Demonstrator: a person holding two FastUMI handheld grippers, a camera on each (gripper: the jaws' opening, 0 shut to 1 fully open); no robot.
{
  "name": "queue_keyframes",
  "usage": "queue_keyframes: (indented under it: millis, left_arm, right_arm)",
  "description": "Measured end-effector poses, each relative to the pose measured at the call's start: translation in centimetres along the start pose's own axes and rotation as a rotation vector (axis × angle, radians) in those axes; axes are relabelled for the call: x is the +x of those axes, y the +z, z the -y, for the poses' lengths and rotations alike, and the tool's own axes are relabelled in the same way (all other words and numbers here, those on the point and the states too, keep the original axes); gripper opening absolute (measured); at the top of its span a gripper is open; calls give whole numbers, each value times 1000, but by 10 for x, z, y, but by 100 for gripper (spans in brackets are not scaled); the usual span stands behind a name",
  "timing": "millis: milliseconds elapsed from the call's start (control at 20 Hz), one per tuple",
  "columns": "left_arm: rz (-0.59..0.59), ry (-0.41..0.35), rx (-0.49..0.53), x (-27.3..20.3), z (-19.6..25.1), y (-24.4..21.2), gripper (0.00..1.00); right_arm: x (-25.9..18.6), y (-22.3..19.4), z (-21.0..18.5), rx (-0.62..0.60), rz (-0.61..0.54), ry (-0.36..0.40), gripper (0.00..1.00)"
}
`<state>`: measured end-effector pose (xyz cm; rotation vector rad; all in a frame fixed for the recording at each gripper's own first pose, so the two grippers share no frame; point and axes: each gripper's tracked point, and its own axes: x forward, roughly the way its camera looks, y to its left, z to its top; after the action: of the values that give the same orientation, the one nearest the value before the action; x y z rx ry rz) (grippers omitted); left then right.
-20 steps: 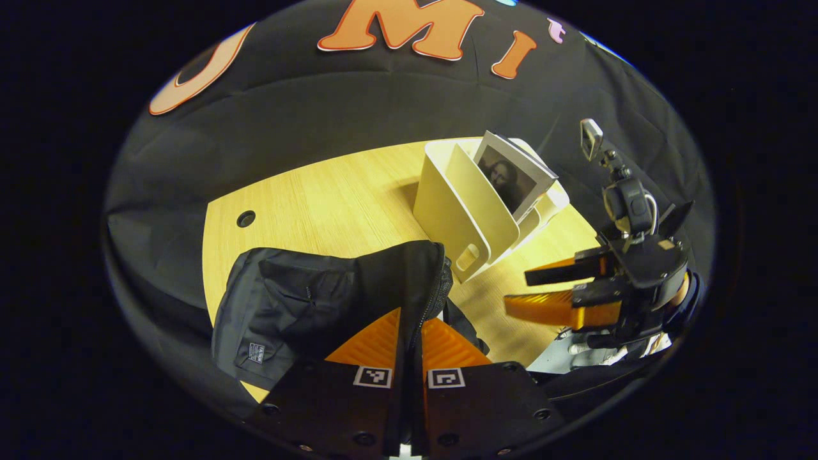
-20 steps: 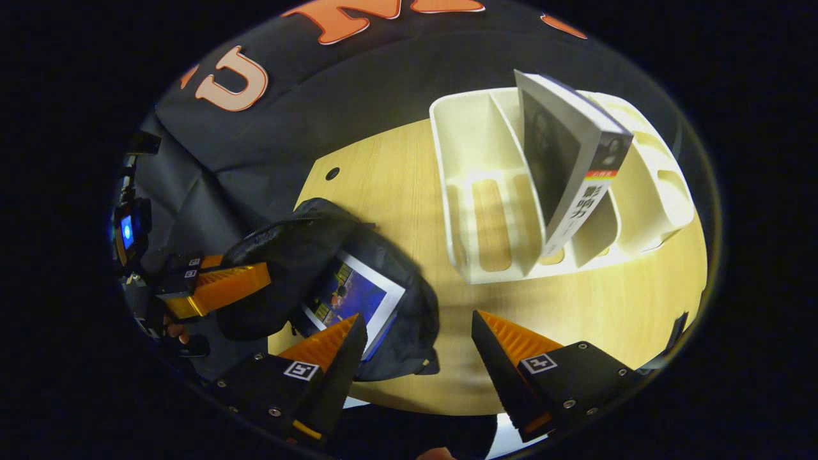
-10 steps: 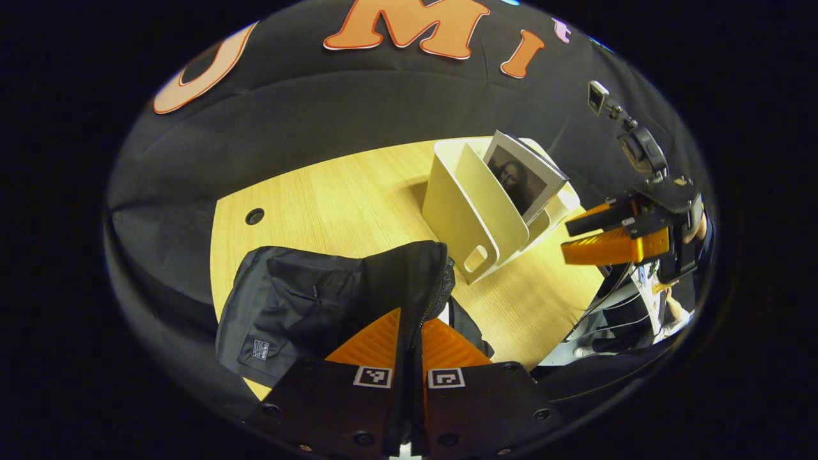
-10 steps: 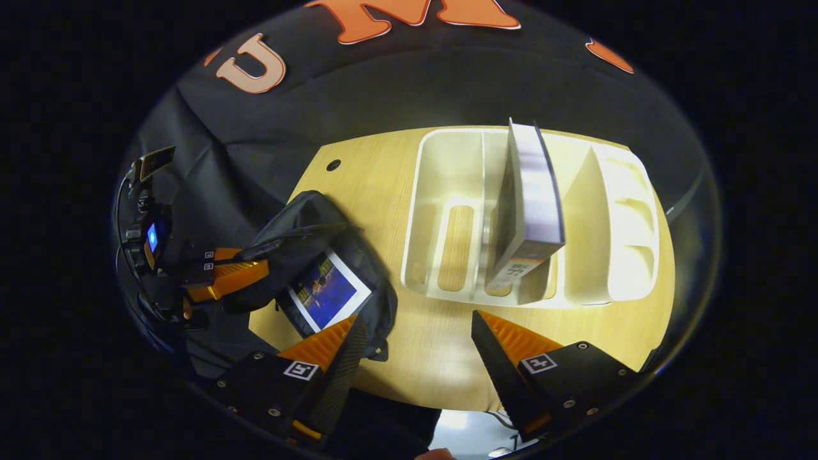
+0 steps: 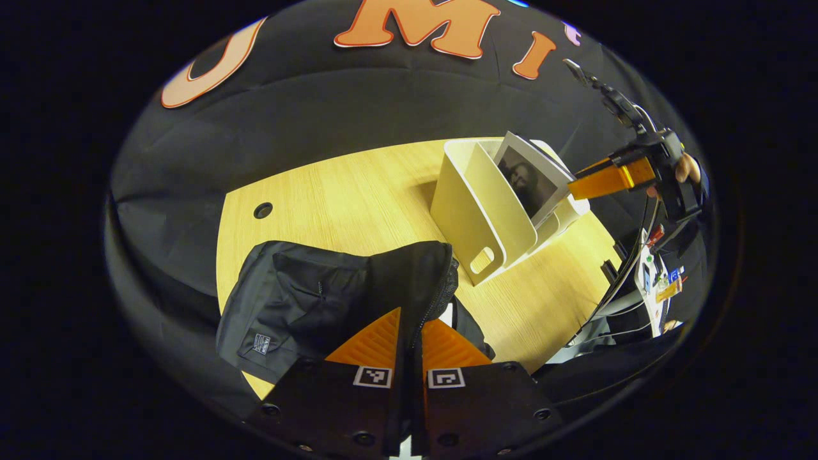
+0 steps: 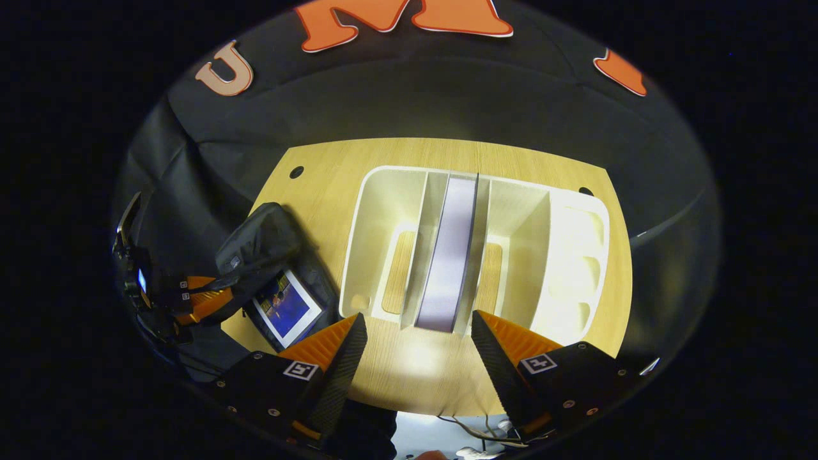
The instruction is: Open the schoolbag, grab two books from the bookshelf and put them into the schoolbag.
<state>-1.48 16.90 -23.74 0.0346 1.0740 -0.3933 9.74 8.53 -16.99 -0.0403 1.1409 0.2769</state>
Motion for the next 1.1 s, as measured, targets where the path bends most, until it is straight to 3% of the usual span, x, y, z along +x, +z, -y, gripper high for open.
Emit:
queue_keyframes:
  millis: [300, 550, 750, 850, 1100]
  left_arm:
    - [-12, 39, -37, 3, 0, -2, 7]
    - [-24, 65, -75, 6, 2, -2, 7]
    - [-35, 88, -90, 5, 2, -3, 7]
    - [-34, 99, -105, 6, 2, -2, 7]
    - [-33, 80, -92, 9, 5, -2, 7]
  right_arm:
    - [32, 24, 6, -45, -73, -29, 98]
    - [65, 36, 16, 12, -125, -49, 86]
    - [88, 40, 25, 54, -167, -73, 69]
    - [94, 38, 31, 67, -187, -105, 48]
    - [84, 34, 31, 111, -186, -139, 41]
